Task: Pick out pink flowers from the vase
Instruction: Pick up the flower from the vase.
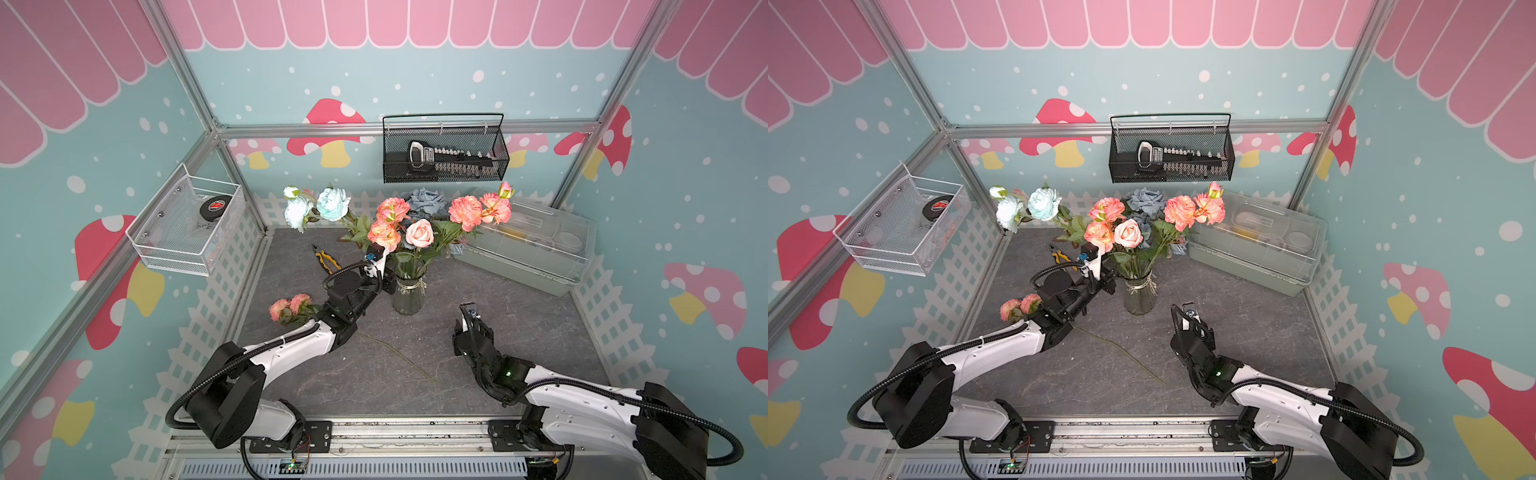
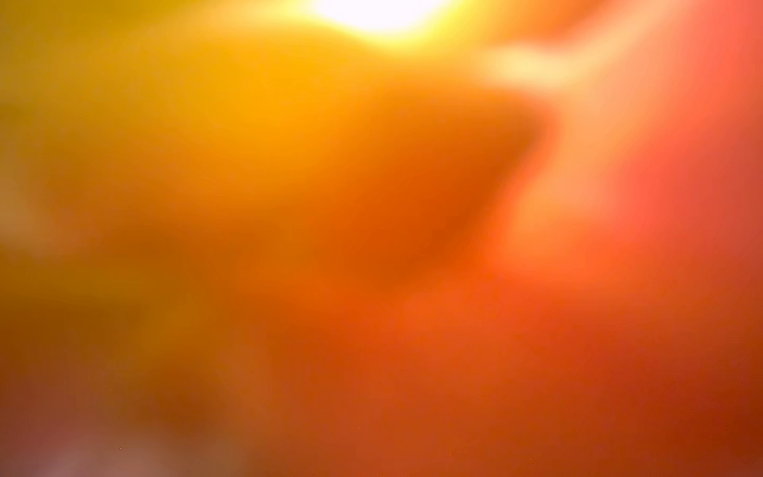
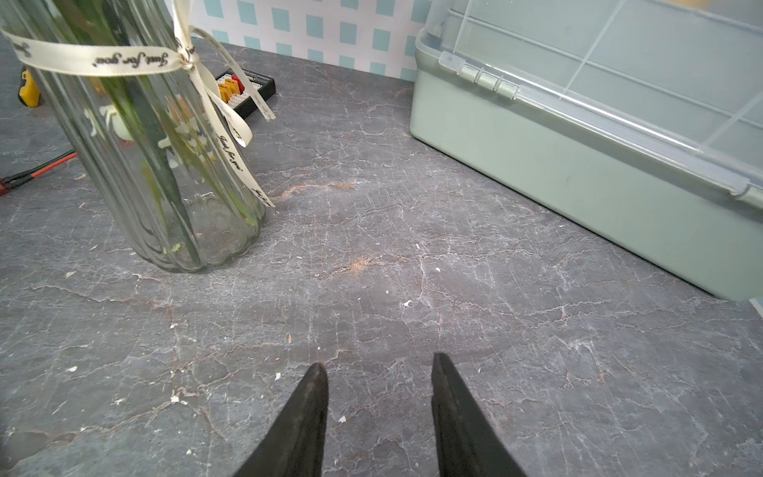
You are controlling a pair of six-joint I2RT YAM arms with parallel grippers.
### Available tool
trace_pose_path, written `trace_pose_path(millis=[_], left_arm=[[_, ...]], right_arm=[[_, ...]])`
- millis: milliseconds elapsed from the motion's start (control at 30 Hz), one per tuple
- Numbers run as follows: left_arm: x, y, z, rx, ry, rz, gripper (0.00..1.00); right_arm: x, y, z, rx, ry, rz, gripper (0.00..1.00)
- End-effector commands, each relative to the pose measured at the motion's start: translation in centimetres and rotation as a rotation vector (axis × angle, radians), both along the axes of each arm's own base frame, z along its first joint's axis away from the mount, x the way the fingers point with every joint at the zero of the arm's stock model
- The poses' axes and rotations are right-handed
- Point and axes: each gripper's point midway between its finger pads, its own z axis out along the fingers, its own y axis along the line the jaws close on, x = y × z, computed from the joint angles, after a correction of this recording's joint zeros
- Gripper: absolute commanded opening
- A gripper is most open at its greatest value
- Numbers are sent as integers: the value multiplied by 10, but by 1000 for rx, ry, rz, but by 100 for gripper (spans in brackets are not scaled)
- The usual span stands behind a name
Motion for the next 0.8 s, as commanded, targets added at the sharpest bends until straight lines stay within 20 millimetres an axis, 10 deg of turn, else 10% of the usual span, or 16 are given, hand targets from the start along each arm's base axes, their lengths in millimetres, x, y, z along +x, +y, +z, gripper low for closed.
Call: trace_pose_path(millis=[0, 267, 767], left_arm=[[-1, 6, 24, -4, -40, 16, 4], [-8, 9, 47, -15, -69, 1, 0], [-59, 50, 150, -109, -163, 24, 0]], right_arm=[[-2, -8, -2, 10, 2, -28, 40], [-6, -12, 0, 24, 3, -30, 40], [-6, -9, 5, 31, -2, -12, 41]])
